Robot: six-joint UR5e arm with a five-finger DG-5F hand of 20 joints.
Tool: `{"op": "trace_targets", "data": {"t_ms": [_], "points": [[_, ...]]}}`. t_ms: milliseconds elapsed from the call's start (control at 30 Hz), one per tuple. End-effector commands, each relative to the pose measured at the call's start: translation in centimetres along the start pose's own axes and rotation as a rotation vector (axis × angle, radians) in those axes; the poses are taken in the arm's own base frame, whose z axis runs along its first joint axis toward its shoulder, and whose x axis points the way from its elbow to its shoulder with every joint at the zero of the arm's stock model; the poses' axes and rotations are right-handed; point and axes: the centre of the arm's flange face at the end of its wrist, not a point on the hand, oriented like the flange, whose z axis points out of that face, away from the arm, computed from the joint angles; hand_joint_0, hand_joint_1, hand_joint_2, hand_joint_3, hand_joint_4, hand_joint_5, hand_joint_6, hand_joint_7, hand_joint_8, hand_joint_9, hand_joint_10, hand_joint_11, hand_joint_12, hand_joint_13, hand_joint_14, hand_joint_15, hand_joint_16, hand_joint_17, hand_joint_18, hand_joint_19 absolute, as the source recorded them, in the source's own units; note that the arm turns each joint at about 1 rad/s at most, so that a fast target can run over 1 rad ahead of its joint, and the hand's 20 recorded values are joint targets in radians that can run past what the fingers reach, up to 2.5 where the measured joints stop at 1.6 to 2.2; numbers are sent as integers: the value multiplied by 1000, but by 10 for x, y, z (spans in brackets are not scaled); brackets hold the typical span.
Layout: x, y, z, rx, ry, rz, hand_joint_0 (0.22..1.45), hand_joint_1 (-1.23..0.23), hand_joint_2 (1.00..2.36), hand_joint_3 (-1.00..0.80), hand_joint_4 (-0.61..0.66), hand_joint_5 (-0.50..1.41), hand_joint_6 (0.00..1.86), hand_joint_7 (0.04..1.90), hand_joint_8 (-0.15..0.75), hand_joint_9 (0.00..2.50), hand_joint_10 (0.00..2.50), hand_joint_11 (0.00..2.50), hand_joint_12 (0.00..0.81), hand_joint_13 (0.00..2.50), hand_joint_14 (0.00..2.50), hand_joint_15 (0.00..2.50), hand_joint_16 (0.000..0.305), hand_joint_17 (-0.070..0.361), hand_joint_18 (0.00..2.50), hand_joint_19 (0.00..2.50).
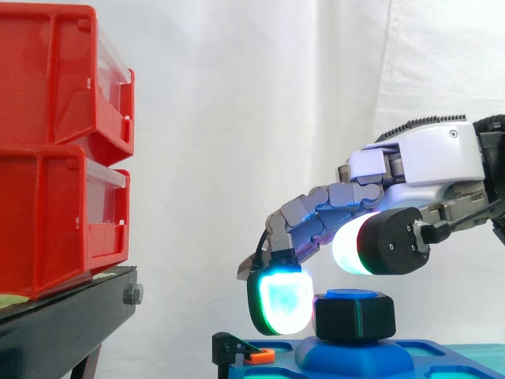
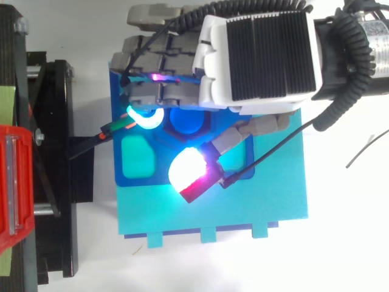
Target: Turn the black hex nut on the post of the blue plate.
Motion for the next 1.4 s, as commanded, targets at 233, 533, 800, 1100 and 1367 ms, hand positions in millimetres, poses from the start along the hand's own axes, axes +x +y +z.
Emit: {"op": "trace_targets", "data": {"t_ms": [233,533,800,1100,1367], "points": [[-2,-19,-8,-19,2,-5,464,-265,1000,-500,200,-165,538,1200,282,419,2,70,378,403,5,97,57,127,235,148],[-5,-36,-13,-73,-19,0,465,-266,1000,-500,200,-166,539,1203,282,421,3,74,377,405,4,100,57,127,235,148],[-11,-33,-8,-105,-71,15,465,-270,1000,-500,206,-165,535,1197,282,420,3,78,378,406,3,104,57,127,234,149],[-15,-22,1,-109,-114,6,465,-273,1000,-500,218,-160,500,1224,282,422,1,73,377,408,3,102,56,127,231,148],[-13,-3,9,-74,-115,9,465,-277,1000,-500,229,-171,503,996,276,416,0,39,377,401,4,99,56,126,227,143]]}}
